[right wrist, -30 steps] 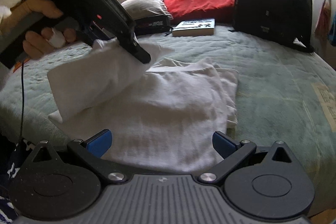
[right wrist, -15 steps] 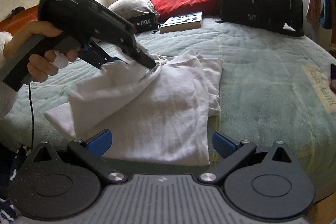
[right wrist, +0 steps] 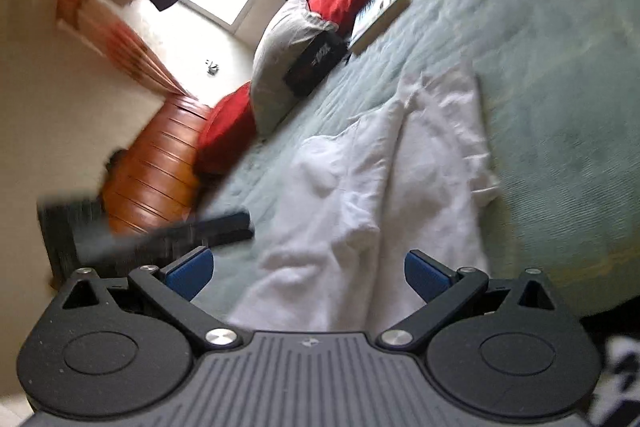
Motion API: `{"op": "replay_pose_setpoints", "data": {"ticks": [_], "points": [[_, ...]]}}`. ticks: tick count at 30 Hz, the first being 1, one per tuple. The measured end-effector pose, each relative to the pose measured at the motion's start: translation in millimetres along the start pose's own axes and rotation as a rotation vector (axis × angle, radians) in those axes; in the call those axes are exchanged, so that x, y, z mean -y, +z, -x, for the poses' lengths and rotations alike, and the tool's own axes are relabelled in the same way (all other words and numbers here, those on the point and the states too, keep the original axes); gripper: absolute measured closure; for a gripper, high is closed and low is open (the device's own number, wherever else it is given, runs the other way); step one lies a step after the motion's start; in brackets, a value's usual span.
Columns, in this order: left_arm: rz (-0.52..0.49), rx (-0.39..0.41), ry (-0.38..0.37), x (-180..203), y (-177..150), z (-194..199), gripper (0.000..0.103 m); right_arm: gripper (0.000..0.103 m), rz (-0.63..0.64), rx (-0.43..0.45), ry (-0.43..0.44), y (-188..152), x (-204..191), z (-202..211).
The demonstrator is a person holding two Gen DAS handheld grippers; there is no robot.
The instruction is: Fold clothes
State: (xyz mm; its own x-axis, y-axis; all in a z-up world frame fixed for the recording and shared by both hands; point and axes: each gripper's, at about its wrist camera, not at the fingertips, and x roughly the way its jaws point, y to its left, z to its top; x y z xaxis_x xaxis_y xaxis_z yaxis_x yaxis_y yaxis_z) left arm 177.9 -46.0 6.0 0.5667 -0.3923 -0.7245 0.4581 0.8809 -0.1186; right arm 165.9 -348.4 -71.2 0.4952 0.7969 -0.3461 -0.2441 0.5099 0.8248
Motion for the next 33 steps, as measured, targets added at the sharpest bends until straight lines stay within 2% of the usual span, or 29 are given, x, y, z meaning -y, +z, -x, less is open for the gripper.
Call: {"op": "replay_pose_setpoints", "data": {"ticks": [4,10,18,20,22,28,31,33], "points": [[-0.005,0.034,0.065,-5.7,-24.7,18.5,0.028,0.000,-0.124,-0.049,0.035,5.6,16.2,-26.8],[-0.002,0.088,0.123,-9.5,-40.1,39.4,0.025,0.000,-0.144,-0.096,0.011,4.7,18.2,-61.3],[0.061,0.124,0.119,-19.3,-45.9,44.7,0.023,0.000,-0.115,-0.110,0.011,10.7,-1.0,-77.9],[0.076,0.122,0.123,-22.1,-48.1,43.7,0.023,0.000,-0.119,-0.118,-0.032,10.6,0.4,-83.8],[0.090,0.120,0.127,-24.9,-50.2,42.7,0.023,0.000,-0.148,-0.120,-0.034,9.4,8.8,-88.9],[0.104,0.124,0.133,-29.0,-54.6,44.7,0.022,0.000,-0.085,-0.059,0.104,16.3,-9.3,-82.6],[0.112,0.123,0.133,-29.0,-56.1,43.8,0.022,0.000,-0.091,-0.061,0.102,19.5,-0.3,-90.4],[0.117,0.120,0.127,-29.2,-57.7,43.1,0.022,0.000,-0.130,-0.078,0.091,15.8,19.5,-101.0]]}}
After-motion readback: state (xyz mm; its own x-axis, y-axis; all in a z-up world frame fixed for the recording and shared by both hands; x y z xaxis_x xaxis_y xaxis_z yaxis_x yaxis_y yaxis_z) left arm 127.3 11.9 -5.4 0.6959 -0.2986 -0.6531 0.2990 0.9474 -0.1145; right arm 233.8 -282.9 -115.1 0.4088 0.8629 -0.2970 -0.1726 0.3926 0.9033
